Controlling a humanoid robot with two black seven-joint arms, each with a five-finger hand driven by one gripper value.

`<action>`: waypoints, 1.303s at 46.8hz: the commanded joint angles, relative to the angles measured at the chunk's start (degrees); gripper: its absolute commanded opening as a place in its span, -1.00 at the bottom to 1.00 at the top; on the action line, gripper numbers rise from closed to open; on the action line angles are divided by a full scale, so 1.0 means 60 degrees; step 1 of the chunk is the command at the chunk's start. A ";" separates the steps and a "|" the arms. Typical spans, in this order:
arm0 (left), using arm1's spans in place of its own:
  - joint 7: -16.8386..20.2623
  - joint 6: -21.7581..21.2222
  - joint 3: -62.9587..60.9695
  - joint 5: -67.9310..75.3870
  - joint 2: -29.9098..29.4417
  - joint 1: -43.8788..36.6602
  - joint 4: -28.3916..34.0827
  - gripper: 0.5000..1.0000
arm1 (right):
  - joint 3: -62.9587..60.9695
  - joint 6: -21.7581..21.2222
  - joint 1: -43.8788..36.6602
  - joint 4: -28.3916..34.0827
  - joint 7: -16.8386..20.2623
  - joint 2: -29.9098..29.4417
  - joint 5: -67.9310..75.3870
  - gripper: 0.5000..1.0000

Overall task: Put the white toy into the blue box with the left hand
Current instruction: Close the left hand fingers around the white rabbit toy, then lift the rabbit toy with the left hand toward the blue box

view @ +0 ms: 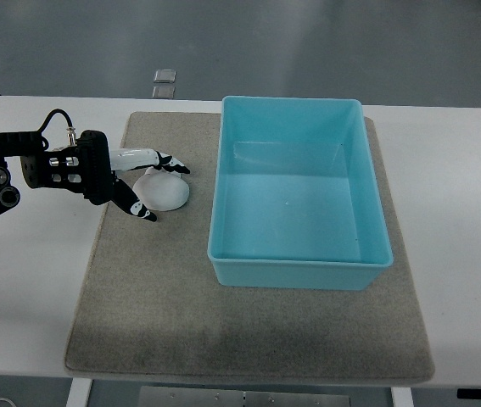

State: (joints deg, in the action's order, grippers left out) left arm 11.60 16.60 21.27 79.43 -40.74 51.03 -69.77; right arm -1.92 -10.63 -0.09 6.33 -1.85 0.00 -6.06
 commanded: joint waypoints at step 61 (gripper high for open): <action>0.0045 -0.0042 0.0527 0.0018 -0.0345 0.2276 0.0100 -1.00 | -0.0002 0.0000 0.0000 0.0000 0.0000 0.0000 0.0000 0.74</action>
State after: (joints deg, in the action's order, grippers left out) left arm 11.85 16.34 24.38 79.54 -43.07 63.70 -69.06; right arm -1.93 -10.63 -0.09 6.33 -1.85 0.00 -6.06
